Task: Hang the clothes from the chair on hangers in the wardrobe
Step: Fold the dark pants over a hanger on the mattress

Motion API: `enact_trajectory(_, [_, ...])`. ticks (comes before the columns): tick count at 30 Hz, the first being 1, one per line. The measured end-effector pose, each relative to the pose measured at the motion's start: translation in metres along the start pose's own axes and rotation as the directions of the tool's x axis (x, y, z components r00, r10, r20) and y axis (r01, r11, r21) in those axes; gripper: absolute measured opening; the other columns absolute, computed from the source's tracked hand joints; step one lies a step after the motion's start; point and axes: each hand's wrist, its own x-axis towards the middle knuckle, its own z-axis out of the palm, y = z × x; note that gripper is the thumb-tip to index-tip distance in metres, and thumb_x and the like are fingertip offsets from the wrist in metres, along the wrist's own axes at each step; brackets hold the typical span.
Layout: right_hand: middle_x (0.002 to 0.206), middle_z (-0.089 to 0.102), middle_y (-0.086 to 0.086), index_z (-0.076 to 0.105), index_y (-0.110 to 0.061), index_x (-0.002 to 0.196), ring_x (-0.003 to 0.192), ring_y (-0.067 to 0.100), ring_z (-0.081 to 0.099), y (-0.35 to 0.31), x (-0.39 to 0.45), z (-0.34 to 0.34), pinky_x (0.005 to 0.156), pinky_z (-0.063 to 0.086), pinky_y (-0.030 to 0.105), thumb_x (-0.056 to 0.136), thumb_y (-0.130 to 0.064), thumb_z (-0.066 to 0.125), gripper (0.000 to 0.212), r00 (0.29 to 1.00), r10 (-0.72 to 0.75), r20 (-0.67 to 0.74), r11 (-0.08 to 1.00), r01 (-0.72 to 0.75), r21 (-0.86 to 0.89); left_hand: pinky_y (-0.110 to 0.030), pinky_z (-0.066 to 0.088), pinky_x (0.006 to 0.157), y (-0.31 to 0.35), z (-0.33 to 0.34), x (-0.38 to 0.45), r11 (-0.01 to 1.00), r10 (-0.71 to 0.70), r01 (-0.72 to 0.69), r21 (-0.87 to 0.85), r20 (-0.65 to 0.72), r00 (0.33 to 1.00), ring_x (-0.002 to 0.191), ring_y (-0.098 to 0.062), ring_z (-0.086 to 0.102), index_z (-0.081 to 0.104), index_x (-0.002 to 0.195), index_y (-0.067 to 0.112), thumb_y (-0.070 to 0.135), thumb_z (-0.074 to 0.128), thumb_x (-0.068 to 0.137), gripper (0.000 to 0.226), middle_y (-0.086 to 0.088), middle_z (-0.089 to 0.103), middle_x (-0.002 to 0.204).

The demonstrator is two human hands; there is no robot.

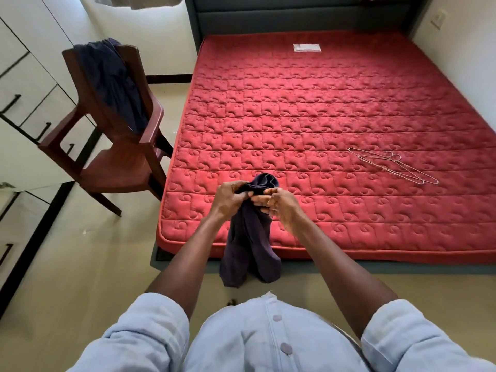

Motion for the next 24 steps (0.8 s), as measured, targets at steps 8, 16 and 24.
enact_trajectory(8, [0.138, 0.032, 0.004, 0.059, -0.033, 0.127, 0.126, 0.029, 0.028, -0.025, 0.022, -0.029, 0.110, 0.028, 0.040, 0.072, -0.006, 0.065, 0.061, 0.935, -0.322, 0.151, 0.259, 0.241, -0.935, -0.024, 0.048, 0.088, 0.013, -0.035, 0.015, 0.999, 0.045, -0.046, -0.025, -0.038, 0.998, 0.087, -0.007, 0.062, 0.067, 0.101, 0.018, 0.003, 0.063, 0.085, 0.022, 0.009, 0.069, 0.091])
enact_trajectory(16, [0.144, 0.031, 0.004, 0.062, -0.027, 0.120, 0.131, 0.030, 0.025, -0.057, 0.040, -0.013, 0.102, 0.028, 0.043, 0.071, -0.052, 0.078, 0.057, 0.933, -0.249, 0.261, -0.074, 0.251, -0.965, -0.015, 0.046, 0.085, 0.030, -0.065, 0.019, 0.996, 0.051, -0.056, -0.072, -0.076, 0.996, 0.081, 0.006, 0.061, 0.064, 0.102, 0.013, -0.008, 0.055, 0.091, 0.026, 0.009, 0.066, 0.092])
enact_trajectory(24, [0.073, 0.054, 0.001, 0.053, -0.022, 0.073, 0.072, 0.017, 0.049, -0.154, 0.026, 0.015, 0.061, 0.032, 0.028, 0.074, -0.013, 0.077, 0.026, 0.754, -0.560, 0.343, 0.216, 0.532, -0.819, -0.026, 0.048, 0.082, 0.081, -0.117, 0.050, 0.984, 0.156, -0.173, -0.035, -0.279, 0.947, 0.079, 0.002, 0.060, 0.067, 0.094, 0.023, 0.006, 0.057, 0.089, 0.020, 0.008, 0.067, 0.089])
